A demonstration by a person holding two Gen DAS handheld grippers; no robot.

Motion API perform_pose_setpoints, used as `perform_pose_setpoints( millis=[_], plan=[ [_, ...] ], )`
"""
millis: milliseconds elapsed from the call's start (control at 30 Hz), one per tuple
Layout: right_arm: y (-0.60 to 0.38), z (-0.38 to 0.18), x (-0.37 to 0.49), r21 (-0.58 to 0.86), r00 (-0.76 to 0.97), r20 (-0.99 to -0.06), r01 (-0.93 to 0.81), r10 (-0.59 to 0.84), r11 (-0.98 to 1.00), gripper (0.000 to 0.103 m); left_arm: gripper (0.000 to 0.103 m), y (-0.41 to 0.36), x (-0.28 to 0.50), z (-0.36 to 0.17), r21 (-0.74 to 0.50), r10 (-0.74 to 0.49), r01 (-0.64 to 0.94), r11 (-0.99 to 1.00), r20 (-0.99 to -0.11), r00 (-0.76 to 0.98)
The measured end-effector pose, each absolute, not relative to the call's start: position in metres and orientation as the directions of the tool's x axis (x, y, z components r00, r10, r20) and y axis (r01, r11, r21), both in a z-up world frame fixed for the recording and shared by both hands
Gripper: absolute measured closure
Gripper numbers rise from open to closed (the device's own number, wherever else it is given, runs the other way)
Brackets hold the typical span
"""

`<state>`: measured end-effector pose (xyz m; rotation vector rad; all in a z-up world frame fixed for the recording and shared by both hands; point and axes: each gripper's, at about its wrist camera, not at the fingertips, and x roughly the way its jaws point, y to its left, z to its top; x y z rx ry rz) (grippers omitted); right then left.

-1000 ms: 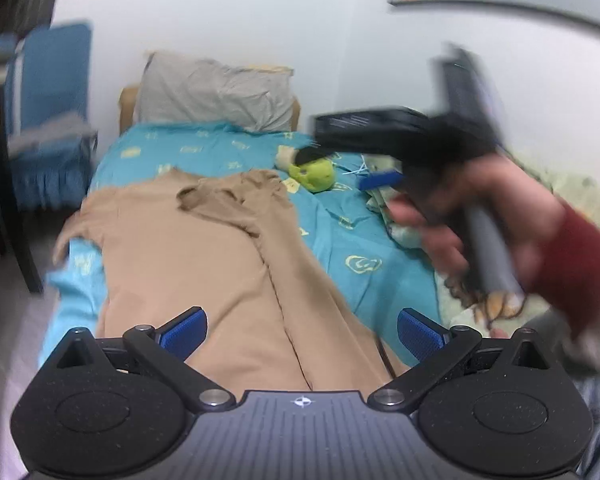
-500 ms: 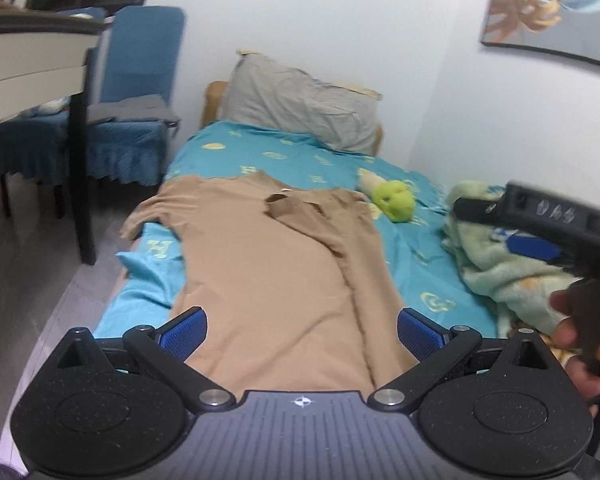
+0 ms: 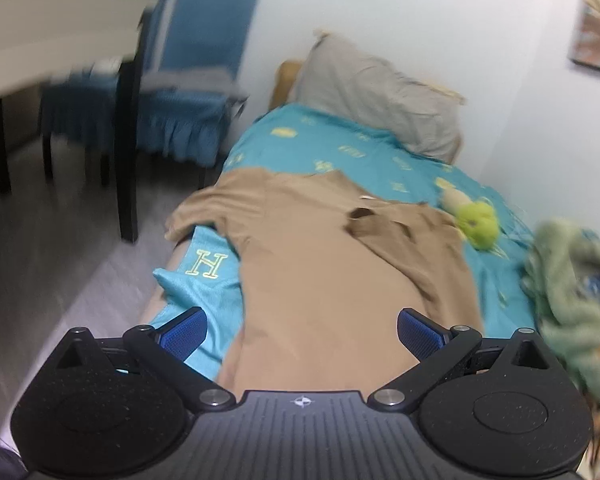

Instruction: Fold clothes

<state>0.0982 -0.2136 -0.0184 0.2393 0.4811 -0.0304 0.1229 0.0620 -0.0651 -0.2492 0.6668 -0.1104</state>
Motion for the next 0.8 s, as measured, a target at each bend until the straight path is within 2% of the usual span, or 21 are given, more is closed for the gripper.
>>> perform_pose_setpoints(
  millis=[100,233,300,367,600,700,733,767,800],
  plan=[
    [-0.236,-0.036,0.113,0.325,0.834,-0.550,0.155,0.053,0.933,0.009,0.005,0.085,0.170,-0.084,-0.313,-0.146,-0.072,0.947,-0.617,0.773],
    [-0.242,-0.040,0.120,0.371,0.844,-0.531,0.154,0.073,0.916,0.009,0.008,0.116,0.233,-0.109,-0.373,-0.102,-0.195,0.907,-0.645,0.757],
    [-0.241,-0.045,0.128,0.373,0.834,-0.546,0.152,0.083,0.915,0.009,0.013,0.131,0.264,-0.121,-0.399,-0.082,-0.256,0.880,-0.660,0.747],
    [-0.241,-0.049,0.136,0.375,0.823,-0.560,0.151,0.094,0.915,0.009,0.013,0.146,0.295,-0.134,-0.425,-0.067,-0.313,0.849,-0.674,0.735],
    [-0.237,-0.068,0.165,0.400,0.776,-0.611,0.135,0.154,0.907,0.009,0.018,0.161,0.342,-0.174,-0.510,-0.072,-0.404,0.759,-0.683,0.727],
    [-0.233,-0.077,0.177,0.411,0.753,-0.632,0.125,0.184,0.903,0.009,0.046,0.168,0.355,-0.185,-0.541,-0.060,-0.442,0.715,-0.678,0.732],
    [-0.231,-0.079,0.180,0.407,0.746,-0.639,0.122,0.186,0.905,0.009,0.065,0.171,0.357,-0.186,-0.552,-0.053,-0.453,0.700,-0.674,0.737],
    [-0.229,-0.080,0.183,0.405,0.742,-0.644,0.121,0.188,0.906,0.009,0.091,0.174,0.358,-0.185,-0.560,-0.052,-0.452,0.694,-0.666,0.744],
    [-0.228,-0.082,0.185,0.404,0.738,-0.648,0.120,0.191,0.907,0.009,0.099,0.176,0.360,-0.184,-0.565,-0.050,-0.451,0.691,-0.660,0.750]
  ],
)
